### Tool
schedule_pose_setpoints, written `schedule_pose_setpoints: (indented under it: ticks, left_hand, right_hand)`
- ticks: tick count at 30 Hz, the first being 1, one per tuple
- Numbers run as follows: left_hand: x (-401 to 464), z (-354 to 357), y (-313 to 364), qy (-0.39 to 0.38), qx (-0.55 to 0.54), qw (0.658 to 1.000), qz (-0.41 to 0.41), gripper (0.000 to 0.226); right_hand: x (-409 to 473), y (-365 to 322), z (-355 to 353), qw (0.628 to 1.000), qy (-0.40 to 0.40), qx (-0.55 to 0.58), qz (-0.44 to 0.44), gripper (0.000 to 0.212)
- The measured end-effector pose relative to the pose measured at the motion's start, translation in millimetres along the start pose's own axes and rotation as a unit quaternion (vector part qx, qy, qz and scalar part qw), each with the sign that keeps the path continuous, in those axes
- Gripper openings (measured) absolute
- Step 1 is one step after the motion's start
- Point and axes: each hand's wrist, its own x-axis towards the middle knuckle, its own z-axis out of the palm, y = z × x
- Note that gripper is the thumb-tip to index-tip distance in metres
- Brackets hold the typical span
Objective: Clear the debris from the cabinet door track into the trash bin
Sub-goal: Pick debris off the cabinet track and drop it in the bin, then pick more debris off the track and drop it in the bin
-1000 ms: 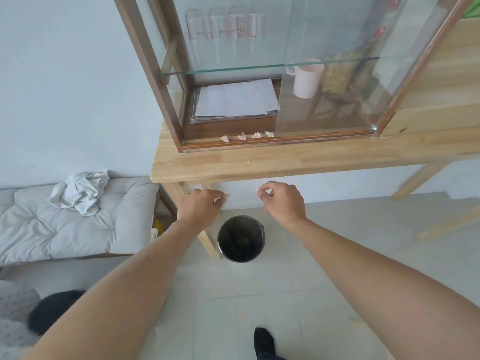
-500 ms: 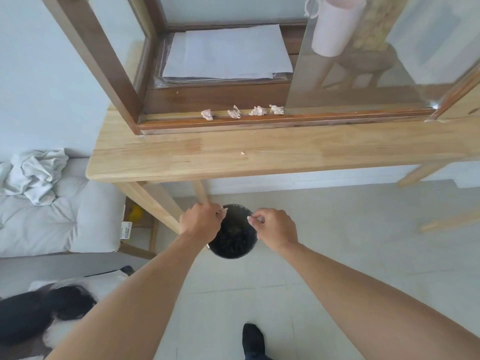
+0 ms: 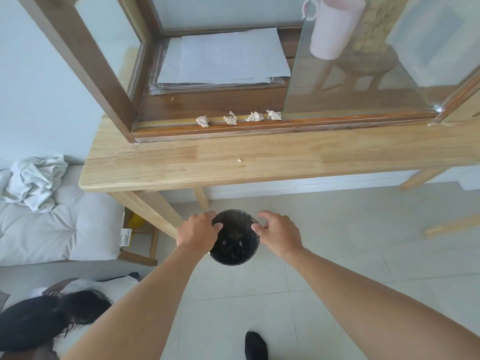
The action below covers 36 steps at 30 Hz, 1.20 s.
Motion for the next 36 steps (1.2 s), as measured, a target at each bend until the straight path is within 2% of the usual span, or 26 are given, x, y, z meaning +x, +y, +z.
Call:
schedule_pose_setpoints:
  ticks: [7,24,36]
  left_hand:
    - [-28,-41,3,0.033,-0.01,0.999,0.025,0.04]
    - [-124,-145,10,0.105,-0.129,0.98,0.111,0.048]
    - [-93,-209,13,0.179,-0.184,0.958,0.127,0.046]
  right_hand:
    - [-29,-17,-28,0.998,0.043,0.022,-0.029,0.047]
    - [-126,-89,-78,0.973,0.148,0.119,-0.131,0.042]
    - [-97,-148,-131,0.953,0.206,0.13,-0.182,0.037]
